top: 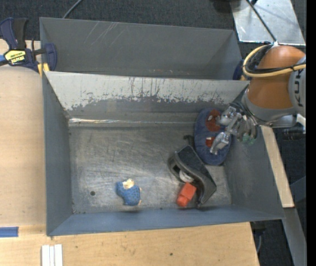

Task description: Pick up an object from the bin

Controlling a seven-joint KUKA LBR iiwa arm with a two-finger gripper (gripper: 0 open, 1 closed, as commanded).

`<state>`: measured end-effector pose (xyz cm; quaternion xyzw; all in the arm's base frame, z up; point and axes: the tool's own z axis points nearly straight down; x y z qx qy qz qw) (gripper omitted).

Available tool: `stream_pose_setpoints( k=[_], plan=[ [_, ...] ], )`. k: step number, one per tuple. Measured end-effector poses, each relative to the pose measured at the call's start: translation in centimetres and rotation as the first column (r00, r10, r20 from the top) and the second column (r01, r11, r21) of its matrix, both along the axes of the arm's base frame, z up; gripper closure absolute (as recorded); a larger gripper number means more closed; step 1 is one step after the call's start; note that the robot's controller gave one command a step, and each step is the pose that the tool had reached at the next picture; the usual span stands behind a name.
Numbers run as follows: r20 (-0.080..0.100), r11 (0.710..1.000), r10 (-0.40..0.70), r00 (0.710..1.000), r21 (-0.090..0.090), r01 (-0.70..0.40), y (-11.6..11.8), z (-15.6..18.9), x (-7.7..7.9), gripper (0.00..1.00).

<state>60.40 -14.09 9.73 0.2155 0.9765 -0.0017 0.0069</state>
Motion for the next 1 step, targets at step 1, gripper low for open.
stream_pose_setpoints(
  k=[1],
  plan=[
    [-0.001, 1.0, 0.023, 1.0, 0.003, -0.023, 1.23, 12.18, -0.52, 1.0]
  ],
)
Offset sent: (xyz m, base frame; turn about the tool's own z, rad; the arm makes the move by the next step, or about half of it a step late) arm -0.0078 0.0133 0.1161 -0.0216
